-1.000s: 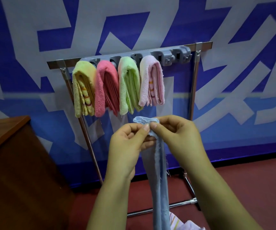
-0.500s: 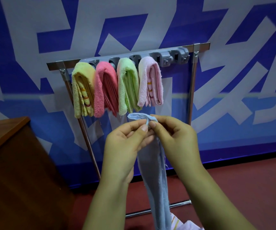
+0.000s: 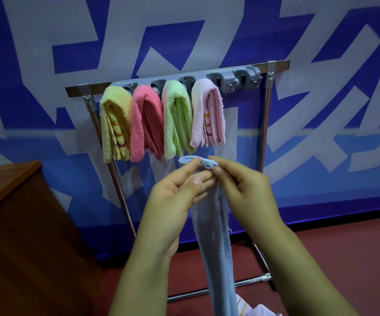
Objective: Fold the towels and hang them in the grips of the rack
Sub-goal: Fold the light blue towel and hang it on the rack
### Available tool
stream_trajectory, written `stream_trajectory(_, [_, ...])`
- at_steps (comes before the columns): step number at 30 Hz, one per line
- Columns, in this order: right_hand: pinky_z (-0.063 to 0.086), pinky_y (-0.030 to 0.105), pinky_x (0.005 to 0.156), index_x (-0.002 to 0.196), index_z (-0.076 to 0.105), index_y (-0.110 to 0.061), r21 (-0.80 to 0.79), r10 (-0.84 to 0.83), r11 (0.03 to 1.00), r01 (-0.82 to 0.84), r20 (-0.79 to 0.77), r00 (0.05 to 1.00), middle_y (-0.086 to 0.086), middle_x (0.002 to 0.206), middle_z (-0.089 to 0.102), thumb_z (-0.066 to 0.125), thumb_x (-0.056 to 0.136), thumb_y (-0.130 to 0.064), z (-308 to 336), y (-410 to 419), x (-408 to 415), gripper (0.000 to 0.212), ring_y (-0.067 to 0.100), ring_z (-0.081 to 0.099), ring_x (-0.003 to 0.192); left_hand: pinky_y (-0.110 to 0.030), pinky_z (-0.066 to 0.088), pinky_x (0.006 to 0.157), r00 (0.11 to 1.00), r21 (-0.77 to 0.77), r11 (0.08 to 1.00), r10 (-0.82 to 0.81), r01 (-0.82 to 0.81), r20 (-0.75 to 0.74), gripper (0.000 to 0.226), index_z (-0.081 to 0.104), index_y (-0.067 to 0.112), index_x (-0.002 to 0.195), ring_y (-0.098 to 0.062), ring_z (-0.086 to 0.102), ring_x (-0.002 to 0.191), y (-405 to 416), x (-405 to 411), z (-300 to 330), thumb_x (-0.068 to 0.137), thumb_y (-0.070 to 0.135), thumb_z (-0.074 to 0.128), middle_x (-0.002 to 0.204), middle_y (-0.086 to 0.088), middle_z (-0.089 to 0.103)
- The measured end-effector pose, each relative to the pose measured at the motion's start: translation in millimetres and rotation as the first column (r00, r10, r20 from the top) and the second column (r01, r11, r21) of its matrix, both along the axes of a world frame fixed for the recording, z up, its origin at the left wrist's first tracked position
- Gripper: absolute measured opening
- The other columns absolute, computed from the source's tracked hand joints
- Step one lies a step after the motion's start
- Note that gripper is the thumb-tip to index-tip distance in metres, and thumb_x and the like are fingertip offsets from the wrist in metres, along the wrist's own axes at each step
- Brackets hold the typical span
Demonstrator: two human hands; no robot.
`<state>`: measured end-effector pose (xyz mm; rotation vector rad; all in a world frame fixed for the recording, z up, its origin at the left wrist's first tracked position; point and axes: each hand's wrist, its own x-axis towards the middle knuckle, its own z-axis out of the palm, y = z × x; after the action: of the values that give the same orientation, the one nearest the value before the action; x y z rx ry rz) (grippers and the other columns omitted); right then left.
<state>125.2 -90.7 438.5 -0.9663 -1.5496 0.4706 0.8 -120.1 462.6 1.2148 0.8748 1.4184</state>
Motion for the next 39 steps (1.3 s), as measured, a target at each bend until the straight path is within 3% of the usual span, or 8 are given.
stream_trajectory(4, [0.052, 0.022, 0.079, 0.100, 0.070, -0.020, -0.101, 0.037, 0.993, -0.054, -0.160, 0.986, -0.012, 0.088, 0.071, 0.053, 0.094, -0.018, -1, 5, 6, 0.018, 0.002, 0.066, 0.086, -0.016, 0.053, 0.070, 0.939, 0.210, 0.953, 0.262, -0.217, -0.223, 0.023, 0.067, 0.023, 0.099, -0.001, 0.068, 0.083, 5, -7, -2, 0.088, 0.005, 0.058, 0.087, 0.000, 0.074])
stream_trajectory(7, [0.054, 0.029, 0.078, 0.095, 0.070, -0.021, -0.150, 0.053, 0.985, -0.088, -0.222, 0.974, -0.007, 0.085, 0.072, 0.052, 0.094, -0.020, -2, 5, 8, 0.018, 0.005, 0.067, 0.083, -0.007, 0.041, 0.074, 0.674, 0.510, 0.772, 0.608, -0.379, -0.419, 0.015, 0.067, 0.026, 0.088, 0.006, 0.055, 0.085, 14, -24, -9, 0.078, 0.017, 0.074, 0.093, 0.007, 0.058])
stream_trajectory(9, [0.055, 0.035, 0.080, 0.095, 0.070, -0.020, -0.160, 0.075, 0.981, -0.114, -0.231, 0.970, -0.005, 0.085, 0.073, 0.053, 0.095, -0.023, -2, 5, 9, 0.018, 0.008, 0.068, 0.085, -0.007, 0.037, 0.084, 0.601, 0.566, 0.751, 0.637, -0.341, -0.483, 0.017, 0.065, 0.032, 0.085, 0.006, 0.050, 0.098, 18, -34, -14, 0.072, 0.029, 0.076, 0.101, 0.014, 0.050])
stream_trajectory(17, [0.055, 0.039, 0.085, 0.092, 0.070, -0.030, -0.136, 0.227, 0.958, -0.252, -0.179, 0.957, -0.010, 0.090, 0.073, 0.051, 0.094, -0.021, 2, 2, 12, 0.021, 0.008, 0.068, 0.090, -0.013, 0.037, 0.097, 0.634, 0.504, 0.852, 0.467, -0.138, -0.616, 0.022, 0.062, 0.032, 0.087, 0.003, 0.046, 0.117, 19, -48, -10, 0.070, 0.034, 0.074, 0.117, 0.016, 0.049])
stream_trajectory(23, [0.053, 0.048, 0.082, 0.090, 0.068, -0.031, -0.131, 0.136, 0.980, -0.153, -0.132, 0.982, -0.008, 0.084, 0.071, 0.051, 0.088, -0.035, 1, 5, 15, 0.018, 0.015, 0.067, 0.086, -0.013, 0.040, 0.081, 0.590, 0.462, 0.885, 0.402, -0.054, -0.700, 0.014, 0.058, 0.027, 0.074, -0.003, 0.055, 0.093, 23, -50, -2, 0.079, 0.030, 0.072, 0.094, 0.009, 0.058])
stream_trajectory(27, [0.053, 0.049, 0.081, 0.089, 0.068, -0.032, -0.092, 0.121, 0.987, -0.134, -0.128, 0.984, -0.007, 0.084, 0.071, 0.050, 0.087, -0.037, 13, 3, 17, 0.019, 0.017, 0.066, 0.085, -0.011, 0.042, 0.068, 0.633, 0.530, 0.847, 0.439, -0.054, -0.638, 0.009, 0.060, 0.020, 0.076, -0.005, 0.056, 0.076, 22, -46, 14, 0.081, 0.021, 0.067, 0.080, 0.004, 0.060])
stream_trajectory(32, [0.053, 0.047, 0.080, 0.088, 0.068, -0.037, -0.044, 0.105, 0.993, -0.111, -0.129, 0.986, -0.010, 0.085, 0.071, 0.049, 0.087, -0.038, 18, 1, 20, 0.019, 0.015, 0.066, 0.086, -0.021, 0.047, 0.061, 0.856, 0.469, 0.873, 0.340, -0.134, -0.390, 0.030, 0.060, 0.035, 0.081, -0.003, 0.053, 0.064, 21, -41, 15, 0.080, 0.007, 0.070, 0.073, 0.012, 0.059])
stream_trajectory(39, [0.054, 0.029, 0.079, 0.089, 0.067, -0.037, -0.020, 0.127, 0.991, -0.132, -0.160, 0.979, -0.021, 0.083, 0.070, 0.053, 0.089, -0.030, 10, -1, 14, 0.016, -0.001, 0.064, 0.082, -0.015, 0.047, 0.078, 0.807, 0.493, 0.860, 0.381, -0.131, -0.451, 0.030, 0.063, 0.037, 0.089, 0.002, 0.061, 0.086, 20, -37, 16, 0.080, 0.008, 0.068, 0.090, 0.016, 0.066])
